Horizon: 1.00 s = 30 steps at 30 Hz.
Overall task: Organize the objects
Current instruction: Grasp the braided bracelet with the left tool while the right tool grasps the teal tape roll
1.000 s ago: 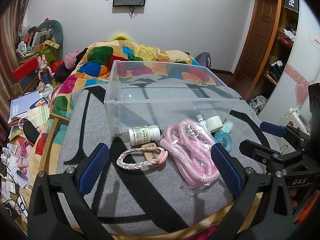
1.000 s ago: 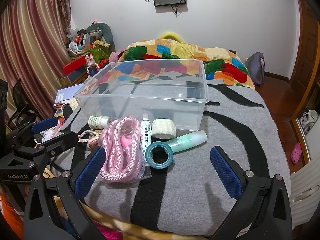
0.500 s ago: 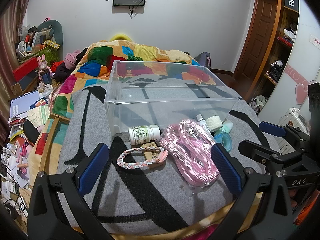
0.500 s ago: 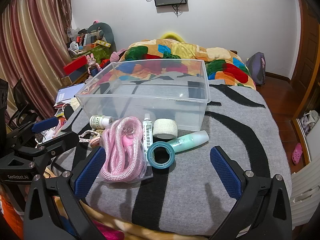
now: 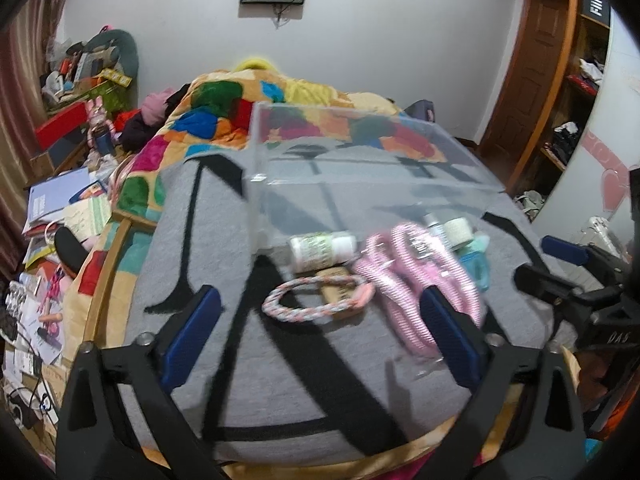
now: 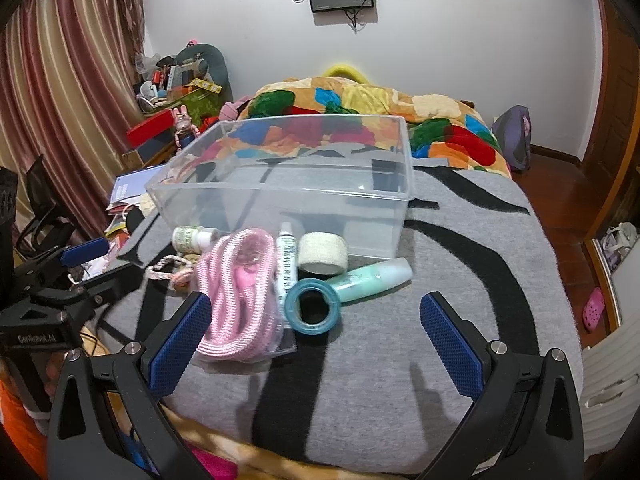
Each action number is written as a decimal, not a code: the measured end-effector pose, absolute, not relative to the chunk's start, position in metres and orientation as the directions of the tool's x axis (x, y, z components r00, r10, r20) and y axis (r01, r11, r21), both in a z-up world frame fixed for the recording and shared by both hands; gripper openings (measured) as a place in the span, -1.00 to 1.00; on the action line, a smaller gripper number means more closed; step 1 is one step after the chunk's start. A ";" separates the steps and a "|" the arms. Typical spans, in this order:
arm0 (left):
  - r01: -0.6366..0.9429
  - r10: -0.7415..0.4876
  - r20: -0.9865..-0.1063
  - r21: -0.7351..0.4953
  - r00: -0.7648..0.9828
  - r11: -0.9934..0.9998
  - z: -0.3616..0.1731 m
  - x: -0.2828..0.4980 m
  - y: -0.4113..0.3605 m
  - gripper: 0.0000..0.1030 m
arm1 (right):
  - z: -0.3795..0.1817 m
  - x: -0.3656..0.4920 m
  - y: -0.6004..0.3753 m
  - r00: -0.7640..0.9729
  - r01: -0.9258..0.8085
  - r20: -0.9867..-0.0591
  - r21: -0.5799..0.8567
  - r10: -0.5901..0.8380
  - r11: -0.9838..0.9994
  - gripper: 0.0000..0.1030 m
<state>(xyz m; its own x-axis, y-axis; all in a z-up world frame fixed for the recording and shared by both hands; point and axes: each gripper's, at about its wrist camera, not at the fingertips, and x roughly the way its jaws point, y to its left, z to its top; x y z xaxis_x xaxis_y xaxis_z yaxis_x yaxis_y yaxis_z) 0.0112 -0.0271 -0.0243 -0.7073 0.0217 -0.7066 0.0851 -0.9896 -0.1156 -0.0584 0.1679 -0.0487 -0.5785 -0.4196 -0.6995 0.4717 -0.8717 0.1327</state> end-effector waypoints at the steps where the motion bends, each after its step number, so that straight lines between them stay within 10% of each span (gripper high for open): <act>1: 0.092 0.015 -0.716 -0.111 -0.697 -0.990 -0.027 0.009 -0.030 0.67 | -0.051 -0.060 0.170 -0.578 0.466 -0.702 0.134 -0.416 -0.875 0.99; 16: 0.095 0.039 -0.772 -0.128 -0.634 -0.987 -0.062 -0.009 -0.038 0.42 | -0.095 -0.100 0.181 -0.480 0.402 -0.784 0.201 -0.393 -0.893 0.08; 25: 0.010 0.098 -0.748 -0.138 -0.656 -0.990 -0.056 -0.009 -0.025 -0.78 | -0.093 -0.094 0.169 -0.490 0.446 -0.781 0.158 -0.388 -0.881 -0.74; 30: 0.019 0.096 -0.734 -0.147 -0.672 -0.989 -0.048 -0.005 -0.028 -0.84 | -0.084 -0.087 0.175 -0.514 0.454 -0.763 0.145 -0.391 -0.879 -0.79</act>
